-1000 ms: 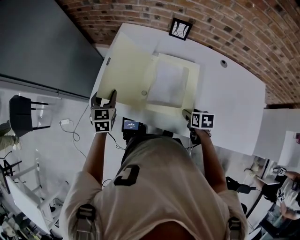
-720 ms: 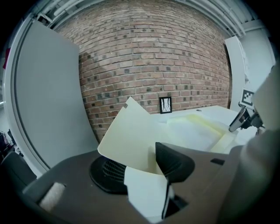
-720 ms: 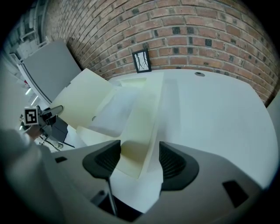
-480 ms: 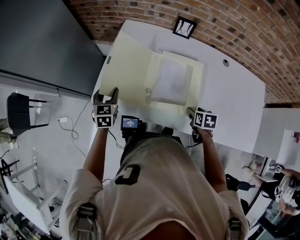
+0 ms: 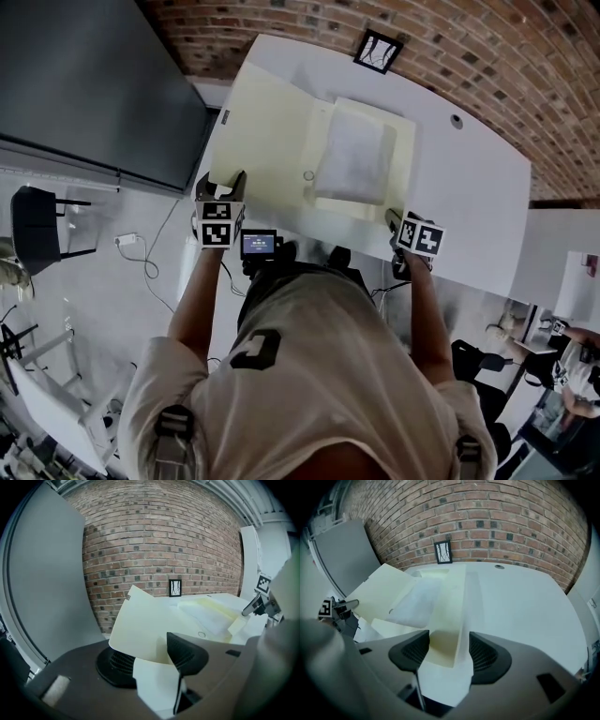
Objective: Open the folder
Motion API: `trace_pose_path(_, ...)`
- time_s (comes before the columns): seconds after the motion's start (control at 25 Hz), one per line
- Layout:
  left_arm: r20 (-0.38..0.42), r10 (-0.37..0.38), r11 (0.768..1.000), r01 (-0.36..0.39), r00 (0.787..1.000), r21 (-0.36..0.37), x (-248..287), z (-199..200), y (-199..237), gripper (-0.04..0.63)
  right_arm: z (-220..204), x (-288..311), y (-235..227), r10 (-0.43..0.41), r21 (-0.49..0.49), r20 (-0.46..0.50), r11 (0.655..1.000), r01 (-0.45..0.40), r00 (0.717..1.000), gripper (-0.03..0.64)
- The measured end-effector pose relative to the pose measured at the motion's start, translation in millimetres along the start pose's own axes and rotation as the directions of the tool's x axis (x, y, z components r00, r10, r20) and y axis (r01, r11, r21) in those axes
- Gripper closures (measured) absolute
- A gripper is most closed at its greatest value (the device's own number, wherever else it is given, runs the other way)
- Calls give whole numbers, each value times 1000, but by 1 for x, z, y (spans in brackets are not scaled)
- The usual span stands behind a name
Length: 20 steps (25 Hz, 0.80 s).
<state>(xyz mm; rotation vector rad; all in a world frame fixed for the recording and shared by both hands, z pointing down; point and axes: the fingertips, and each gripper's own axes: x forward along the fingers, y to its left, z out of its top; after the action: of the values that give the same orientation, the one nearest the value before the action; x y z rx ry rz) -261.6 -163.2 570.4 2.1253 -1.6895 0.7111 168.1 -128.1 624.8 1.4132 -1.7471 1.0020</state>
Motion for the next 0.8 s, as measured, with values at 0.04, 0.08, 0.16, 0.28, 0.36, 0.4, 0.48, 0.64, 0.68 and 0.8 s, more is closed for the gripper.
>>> trace_pose_path(0.04, -8, -8, 1000, 8, 1000, -6, 1, -2, 1, 403, 0, 0, 0, -10, 9, 6, 1000, 10, 1000, 379)
trace_pose_path(0.08, -18, -18, 1000, 17, 1000, -18, 1, -5, 2, 403, -1, -1, 0, -20, 19, 12, 1000, 20, 1000, 379)
trace_pose_path(0.16, -35, -33, 999, 31, 999, -42, 3, -11, 5, 403, -2, -2, 0, -39, 37, 27, 999, 38, 999, 379)
trace_pose_path(0.28, -47, -41, 998, 40, 998, -39, 6, -16, 7, 400, -1, -3, -1, -59, 53, 46, 997, 56, 997, 379)
trace_pose_path(0.36, -46, -46, 998, 44, 998, -42, 8, -18, 8, 397, -2, -3, -3, -69, 53, 47, 996, 67, 997, 379)
trace_pose_path(0.4, -45, -49, 998, 46, 998, -47, 9, -19, 8, 393, -2, -3, -4, -75, 48, 45, 996, 73, 996, 379)
trace_pose_path(0.48, -42, -53, 997, 51, 998, -51, 9, -20, 10, 377, -2, -4, -4, -80, 41, 42, 996, 78, 996, 380)
trace_pose_path(0.64, -38, -52, 997, 49, 998, -54, 7, -21, 20, 336, -2, -3, -3, -68, 55, 39, 996, 66, 997, 379)
trace_pose_path(0.68, -44, -49, 997, 46, 998, -61, 7, -23, 23, 331, -2, -3, -3, -67, 53, 38, 996, 65, 997, 380)
trace_pose_path(0.8, -67, -25, 998, 20, 997, -65, 9, -31, 32, 319, -1, -2, -3, -65, 40, 36, 997, 63, 997, 380)
